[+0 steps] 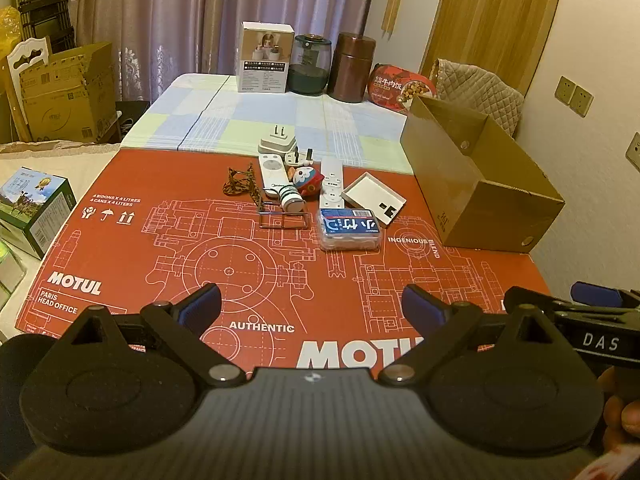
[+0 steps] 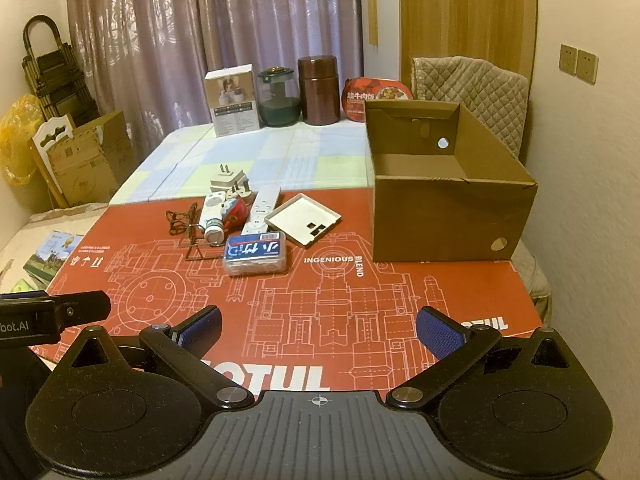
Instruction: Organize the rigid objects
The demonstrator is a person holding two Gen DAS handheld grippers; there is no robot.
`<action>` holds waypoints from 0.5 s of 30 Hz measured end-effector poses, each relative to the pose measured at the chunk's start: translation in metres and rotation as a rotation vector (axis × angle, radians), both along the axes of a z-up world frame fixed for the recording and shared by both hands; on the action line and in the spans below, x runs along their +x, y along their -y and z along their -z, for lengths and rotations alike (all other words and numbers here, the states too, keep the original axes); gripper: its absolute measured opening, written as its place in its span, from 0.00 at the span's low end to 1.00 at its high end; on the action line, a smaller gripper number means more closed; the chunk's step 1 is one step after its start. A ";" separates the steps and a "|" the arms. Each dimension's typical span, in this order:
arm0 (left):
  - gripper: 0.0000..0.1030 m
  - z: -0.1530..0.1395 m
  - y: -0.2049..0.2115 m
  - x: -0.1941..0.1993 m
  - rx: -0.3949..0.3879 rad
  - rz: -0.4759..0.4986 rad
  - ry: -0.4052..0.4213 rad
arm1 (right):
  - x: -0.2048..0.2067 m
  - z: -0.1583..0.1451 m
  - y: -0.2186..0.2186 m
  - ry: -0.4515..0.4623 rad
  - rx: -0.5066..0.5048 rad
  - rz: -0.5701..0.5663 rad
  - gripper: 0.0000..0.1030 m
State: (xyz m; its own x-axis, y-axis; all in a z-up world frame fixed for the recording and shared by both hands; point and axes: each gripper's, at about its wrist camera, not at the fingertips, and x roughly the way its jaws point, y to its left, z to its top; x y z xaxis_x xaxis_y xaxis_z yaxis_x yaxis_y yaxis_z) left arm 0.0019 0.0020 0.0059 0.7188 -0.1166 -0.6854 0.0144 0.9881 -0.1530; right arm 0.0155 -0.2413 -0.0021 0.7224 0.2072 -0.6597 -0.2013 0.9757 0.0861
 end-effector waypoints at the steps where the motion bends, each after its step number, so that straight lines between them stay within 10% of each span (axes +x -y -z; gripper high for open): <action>1: 0.92 0.000 0.000 0.000 0.000 0.000 0.000 | 0.000 0.000 -0.001 0.000 -0.001 0.000 0.98; 15: 0.92 0.001 0.000 -0.001 0.001 -0.001 0.000 | 0.000 -0.001 -0.001 0.001 0.001 0.000 0.98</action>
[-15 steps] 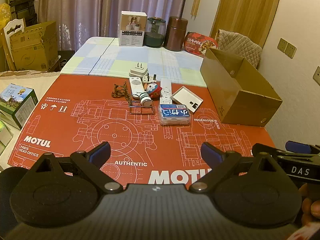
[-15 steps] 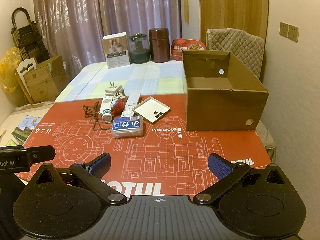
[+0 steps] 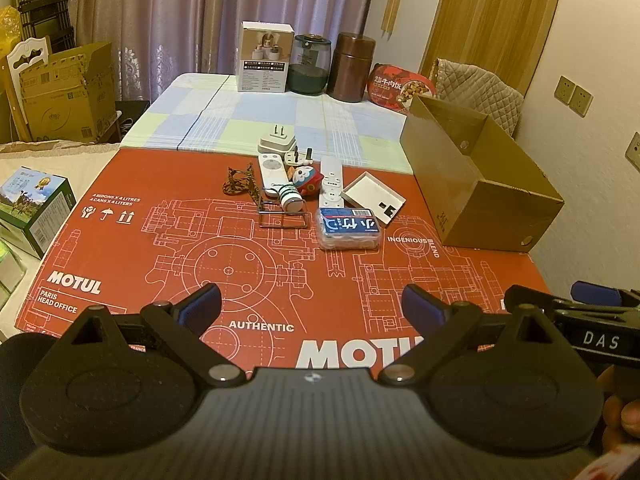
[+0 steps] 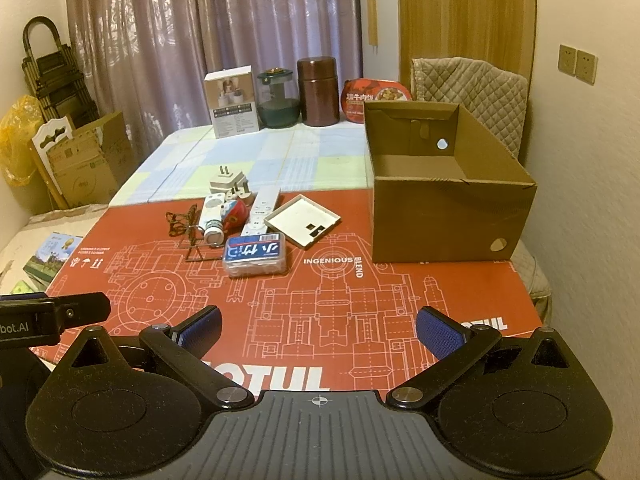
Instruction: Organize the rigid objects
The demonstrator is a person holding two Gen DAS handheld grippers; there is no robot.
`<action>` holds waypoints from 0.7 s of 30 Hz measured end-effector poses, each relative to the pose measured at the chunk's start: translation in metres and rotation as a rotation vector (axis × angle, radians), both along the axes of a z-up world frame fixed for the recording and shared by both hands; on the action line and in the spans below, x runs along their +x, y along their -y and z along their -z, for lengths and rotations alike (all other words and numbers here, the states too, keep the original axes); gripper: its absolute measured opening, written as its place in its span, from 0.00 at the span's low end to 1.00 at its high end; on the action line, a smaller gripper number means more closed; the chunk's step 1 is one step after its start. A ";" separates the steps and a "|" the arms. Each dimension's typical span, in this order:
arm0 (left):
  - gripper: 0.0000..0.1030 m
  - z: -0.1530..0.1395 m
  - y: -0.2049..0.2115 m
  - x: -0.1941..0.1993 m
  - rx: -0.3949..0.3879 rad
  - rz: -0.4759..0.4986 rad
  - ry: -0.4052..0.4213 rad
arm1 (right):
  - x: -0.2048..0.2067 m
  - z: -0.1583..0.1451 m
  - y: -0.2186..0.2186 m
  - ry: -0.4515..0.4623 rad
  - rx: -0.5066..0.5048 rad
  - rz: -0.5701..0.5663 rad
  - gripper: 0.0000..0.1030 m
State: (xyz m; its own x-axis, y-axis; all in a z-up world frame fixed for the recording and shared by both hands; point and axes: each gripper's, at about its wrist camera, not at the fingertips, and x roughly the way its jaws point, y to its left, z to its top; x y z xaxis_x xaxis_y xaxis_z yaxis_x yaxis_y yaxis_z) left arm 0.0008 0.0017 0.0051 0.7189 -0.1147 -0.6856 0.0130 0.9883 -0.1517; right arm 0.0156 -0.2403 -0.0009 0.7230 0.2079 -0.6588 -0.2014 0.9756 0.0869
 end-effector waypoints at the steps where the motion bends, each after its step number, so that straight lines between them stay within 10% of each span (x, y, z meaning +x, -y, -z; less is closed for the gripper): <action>1: 0.92 0.000 0.000 0.000 0.000 0.000 0.000 | 0.000 0.000 0.000 0.000 0.000 -0.001 0.98; 21: 0.92 0.013 0.001 -0.001 0.013 0.004 -0.006 | 0.001 0.009 0.002 -0.012 -0.001 0.000 0.98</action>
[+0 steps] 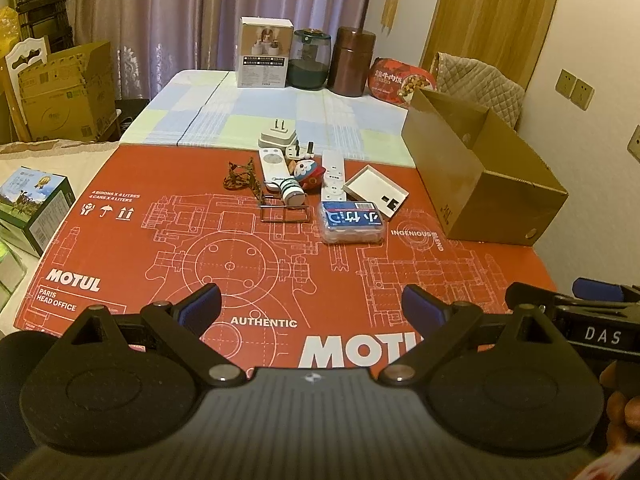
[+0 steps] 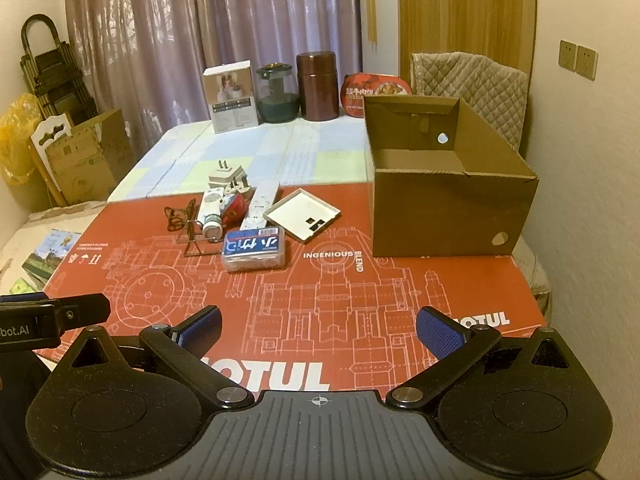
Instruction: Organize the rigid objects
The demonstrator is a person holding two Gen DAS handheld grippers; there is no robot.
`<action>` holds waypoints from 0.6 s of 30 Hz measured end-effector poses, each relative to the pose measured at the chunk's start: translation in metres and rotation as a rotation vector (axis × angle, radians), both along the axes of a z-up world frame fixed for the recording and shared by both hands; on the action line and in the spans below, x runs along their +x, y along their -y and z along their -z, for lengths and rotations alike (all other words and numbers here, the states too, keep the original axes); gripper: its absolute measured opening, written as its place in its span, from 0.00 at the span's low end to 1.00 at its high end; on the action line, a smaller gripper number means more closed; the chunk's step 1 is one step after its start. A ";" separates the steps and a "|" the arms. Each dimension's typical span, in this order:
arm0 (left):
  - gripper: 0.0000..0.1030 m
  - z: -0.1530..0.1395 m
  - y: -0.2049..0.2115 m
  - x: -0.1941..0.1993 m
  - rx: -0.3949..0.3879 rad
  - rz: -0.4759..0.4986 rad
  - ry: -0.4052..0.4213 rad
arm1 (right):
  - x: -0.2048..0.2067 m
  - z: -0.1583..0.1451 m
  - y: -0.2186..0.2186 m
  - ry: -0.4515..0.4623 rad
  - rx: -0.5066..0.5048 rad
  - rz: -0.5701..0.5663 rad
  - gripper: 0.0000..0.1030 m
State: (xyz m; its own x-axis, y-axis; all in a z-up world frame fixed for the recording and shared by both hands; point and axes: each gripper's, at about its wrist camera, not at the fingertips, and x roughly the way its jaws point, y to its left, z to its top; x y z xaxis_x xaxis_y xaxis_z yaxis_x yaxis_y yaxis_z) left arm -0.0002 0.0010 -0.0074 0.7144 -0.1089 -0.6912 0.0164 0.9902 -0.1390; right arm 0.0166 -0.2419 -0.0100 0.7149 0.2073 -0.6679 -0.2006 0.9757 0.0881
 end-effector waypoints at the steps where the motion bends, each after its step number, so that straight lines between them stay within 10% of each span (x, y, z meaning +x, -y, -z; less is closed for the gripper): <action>1: 0.92 0.001 0.000 0.001 0.002 0.002 -0.001 | 0.001 0.001 0.000 -0.002 0.000 0.001 0.98; 18: 0.92 0.026 -0.034 0.058 0.057 -0.020 -0.004 | 0.042 0.024 -0.018 0.038 0.030 -0.070 0.98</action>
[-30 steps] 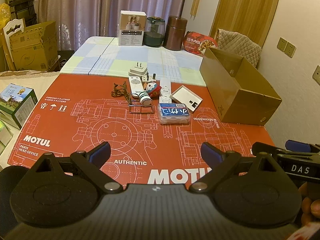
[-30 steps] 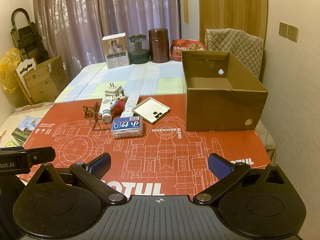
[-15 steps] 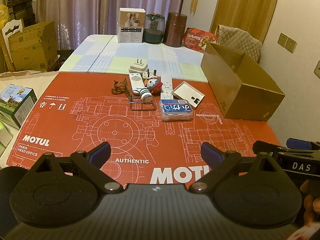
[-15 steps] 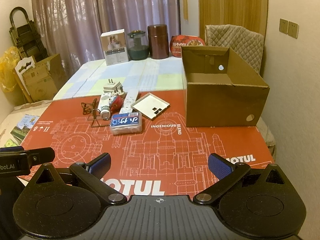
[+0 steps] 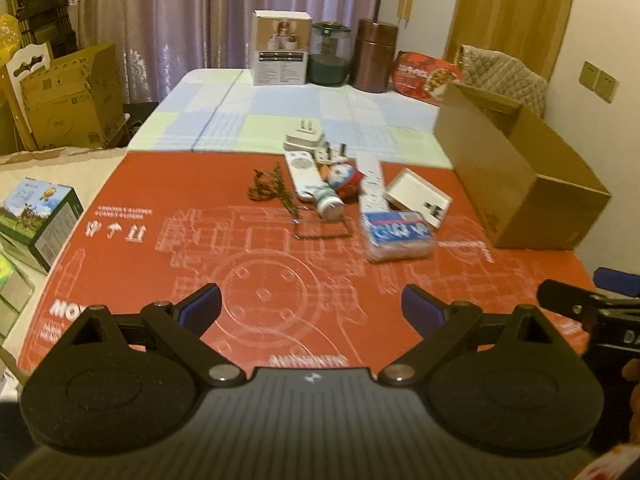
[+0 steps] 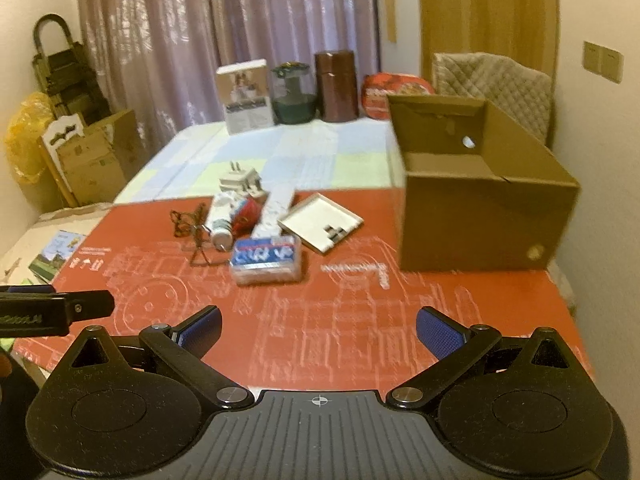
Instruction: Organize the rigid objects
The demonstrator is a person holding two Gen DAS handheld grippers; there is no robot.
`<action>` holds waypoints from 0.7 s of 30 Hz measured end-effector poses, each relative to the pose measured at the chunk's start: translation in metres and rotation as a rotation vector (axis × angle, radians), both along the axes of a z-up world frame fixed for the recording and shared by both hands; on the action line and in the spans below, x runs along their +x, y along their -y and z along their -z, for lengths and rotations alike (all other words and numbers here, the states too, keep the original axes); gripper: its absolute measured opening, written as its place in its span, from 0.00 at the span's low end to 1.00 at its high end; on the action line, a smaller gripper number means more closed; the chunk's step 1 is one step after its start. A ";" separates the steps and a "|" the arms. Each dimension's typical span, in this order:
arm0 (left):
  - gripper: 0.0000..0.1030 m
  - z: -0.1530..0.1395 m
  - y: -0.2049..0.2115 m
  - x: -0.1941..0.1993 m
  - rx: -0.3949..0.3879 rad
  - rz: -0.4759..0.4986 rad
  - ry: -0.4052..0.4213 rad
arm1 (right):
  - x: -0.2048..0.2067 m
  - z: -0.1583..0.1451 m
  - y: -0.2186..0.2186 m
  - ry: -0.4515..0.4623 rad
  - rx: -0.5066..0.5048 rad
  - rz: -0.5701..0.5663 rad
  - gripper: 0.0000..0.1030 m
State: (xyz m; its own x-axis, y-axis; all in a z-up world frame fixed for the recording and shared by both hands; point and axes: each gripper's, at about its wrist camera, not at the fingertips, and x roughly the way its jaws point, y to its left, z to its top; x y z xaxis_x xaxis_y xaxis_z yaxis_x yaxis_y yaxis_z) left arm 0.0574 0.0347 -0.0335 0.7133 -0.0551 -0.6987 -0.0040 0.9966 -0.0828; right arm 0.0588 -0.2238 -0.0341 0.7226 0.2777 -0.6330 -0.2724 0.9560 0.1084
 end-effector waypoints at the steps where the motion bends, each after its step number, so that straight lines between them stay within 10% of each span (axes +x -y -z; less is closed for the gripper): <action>1: 0.92 0.002 -0.003 0.007 0.007 -0.001 0.006 | 0.005 0.002 -0.004 0.008 -0.003 -0.007 0.98; 21: 0.92 0.063 -0.057 0.130 -0.015 -0.005 0.004 | 0.127 0.088 -0.082 -0.032 -0.029 -0.098 0.97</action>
